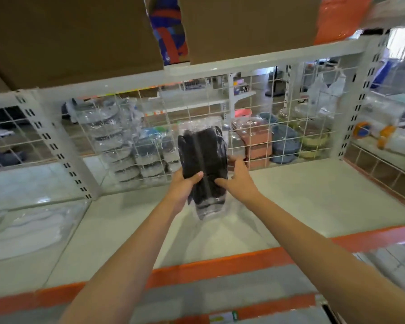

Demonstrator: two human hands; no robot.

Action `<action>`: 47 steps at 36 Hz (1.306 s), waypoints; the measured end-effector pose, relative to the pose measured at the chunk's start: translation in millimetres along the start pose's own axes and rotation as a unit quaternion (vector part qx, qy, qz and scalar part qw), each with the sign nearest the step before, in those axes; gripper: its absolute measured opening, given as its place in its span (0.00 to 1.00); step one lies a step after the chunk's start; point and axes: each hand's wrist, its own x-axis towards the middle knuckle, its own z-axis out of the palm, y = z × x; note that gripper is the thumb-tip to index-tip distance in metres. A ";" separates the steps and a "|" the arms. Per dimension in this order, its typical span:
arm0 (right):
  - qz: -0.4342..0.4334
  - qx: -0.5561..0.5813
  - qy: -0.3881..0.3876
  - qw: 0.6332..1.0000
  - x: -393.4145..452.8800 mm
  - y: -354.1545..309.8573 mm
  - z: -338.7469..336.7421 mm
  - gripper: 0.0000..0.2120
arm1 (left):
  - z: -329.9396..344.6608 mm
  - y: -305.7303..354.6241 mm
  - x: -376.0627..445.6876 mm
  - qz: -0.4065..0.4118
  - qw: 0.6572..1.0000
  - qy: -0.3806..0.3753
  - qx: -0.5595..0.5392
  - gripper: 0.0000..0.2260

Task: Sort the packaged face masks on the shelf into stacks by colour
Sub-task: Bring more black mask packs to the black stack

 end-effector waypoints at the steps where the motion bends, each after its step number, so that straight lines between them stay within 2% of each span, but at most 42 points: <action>1: 0.009 0.043 -0.022 0.999 0.0 -1.1 0.2 0.31 | -2.8 -1.3 -1.0 0.004 1.000 -0.004 0.004 0.07; 8: 0.042 0.115 -0.091 0.988 -7.2 0.6 9.3 0.38 | -13.9 -14.0 -4.1 -0.002 1.000 -0.014 0.026 0.18; 12: 0.018 0.143 -0.147 0.979 -14.3 -1.3 11.3 0.36 | -5.3 -24.4 -6.9 -0.006 1.000 -0.007 0.013 0.17; 16: 0.027 0.126 -0.184 0.975 -15.2 4.7 17.7 0.41 | 8.2 -30.2 -10.2 -0.025 0.998 0.048 0.018 0.11; 18: 0.053 0.121 -0.165 0.977 -12.3 11.6 18.4 0.42 | 7.9 -28.5 -7.3 -0.058 0.994 0.069 -0.056 0.08; 20: 0.085 0.106 -0.124 0.983 -7.8 22.5 16.1 0.42 | 2.0 -20.6 -3.5 -0.112 0.971 0.075 -0.198 0.08; 22: 0.144 0.128 -0.097 0.976 -5.8 30.3 11.4 0.39 | -8.1 -12.4 3.3 -0.142 0.939 0.078 -0.302 0.11; 24: 0.216 0.200 -0.107 0.950 -6.7 32.3 7.0 0.35 | -16.6 -5.3 7.4 -0.138 0.924 0.079 -0.347 0.11; 27: 0.235 0.322 -0.147 0.905 -7.4 28.5 7.6 0.13 | -21.9 -3.0 9.0 -0.125 0.924 0.081 -0.353 0.09; 28: 0.219 0.340 -0.149 0.902 -7.3 25.2 9.3 0.09 | -23.4 -3.1 8.8 -0.126 0.926 0.076 -0.348 0.10; 32: 0.163 0.272 -0.089 0.944 0.3 20.2 11.4 0.11 | -44.0 -5.8 9.9 -0.091 0.929 0.079 -0.349 0.16; 34: 0.133 0.214 -0.061 0.966 3.9 23.8 5.9 0.12 | -65.4 -12.8 9.6 -0.051 0.945 0.121 -0.300 0.18; 36: 0.110 0.148 -0.065 0.981 4.8 32.2 0.4 0.12 | -83.5 -24.7 4.8 -0.031 0.971 0.137 -0.196 0.19; 39: 0.119 0.108 -0.087 0.983 0.6 45.3 -1.0 0.18 | -93.9 -49.7 -6.5 -0.054 0.989 0.120 -0.071 0.25; 43: 0.158 0.121 -0.087 0.976 -4.1 58.1 11.0 0.20 | -85.3 -73.7 -16.9 -0.090 0.991 0.099 0.016 0.30; 47: 0.147 0.075 -0.082 0.983 -4.7 62.4 28.1 0.14 | -71.1 -80.4 -21.6 -0.074 0.987 0.109 0.097 0.18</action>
